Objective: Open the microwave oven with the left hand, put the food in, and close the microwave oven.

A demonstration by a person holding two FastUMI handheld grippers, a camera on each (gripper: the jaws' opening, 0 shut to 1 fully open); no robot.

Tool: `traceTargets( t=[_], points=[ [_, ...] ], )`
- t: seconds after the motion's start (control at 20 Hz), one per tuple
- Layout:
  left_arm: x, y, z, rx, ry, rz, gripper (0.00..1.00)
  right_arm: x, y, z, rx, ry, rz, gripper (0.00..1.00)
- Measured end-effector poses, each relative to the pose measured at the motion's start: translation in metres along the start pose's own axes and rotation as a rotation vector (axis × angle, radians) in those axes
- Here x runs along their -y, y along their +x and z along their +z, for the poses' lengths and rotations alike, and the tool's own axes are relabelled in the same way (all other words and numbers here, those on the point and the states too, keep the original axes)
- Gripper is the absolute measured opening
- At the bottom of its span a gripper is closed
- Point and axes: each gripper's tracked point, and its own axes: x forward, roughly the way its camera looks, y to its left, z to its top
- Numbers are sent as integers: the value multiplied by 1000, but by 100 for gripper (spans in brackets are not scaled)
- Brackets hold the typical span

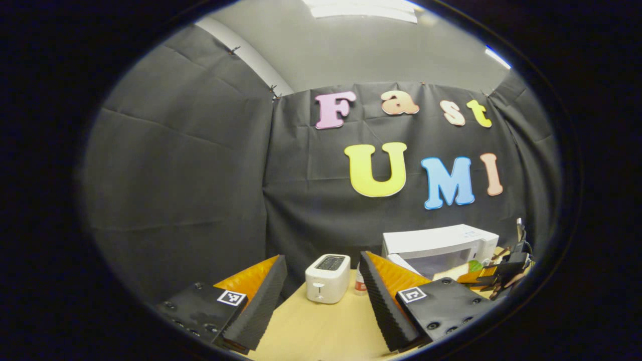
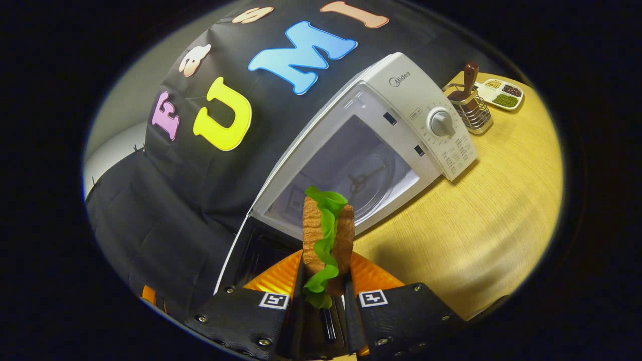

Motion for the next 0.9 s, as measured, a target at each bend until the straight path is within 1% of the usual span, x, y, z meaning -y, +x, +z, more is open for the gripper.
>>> traceTargets(
  t=[0.15, 0.25, 0.4, 0.55, 0.65, 0.75, 0.85, 0.9],
  points=[
    [-20, 0, -1, -13, 5, 31, 95, 4, 28, 2, 28, 9, -17, 35],
    [-30, 2, -3, -22, 9, 48, 93, 12, 46, 5, 53, 7, -40, 36],
    [-42, 2, -4, -39, 22, 66, 95, 22, 74, 15, 113, 9, -70, 36],
    [-53, 6, -16, -71, 57, 87, 95, 19, 100, 28, 171, -1, -59, 35],
    [-57, 7, -17, -83, 71, 92, 96, 22, 120, 33, 184, 1, -66, 35],
    [-60, 7, -21, -95, 86, 98, 95, 25, 137, 36, 185, 30, -68, 35],
    [-63, 8, -24, -105, 102, 104, 100, 29, 150, 41, 199, 28, -80, 35],
    [-65, 7, -26, -109, 111, 106, 100, 28, 154, 41, 205, 23, -82, 35]
  ],
)
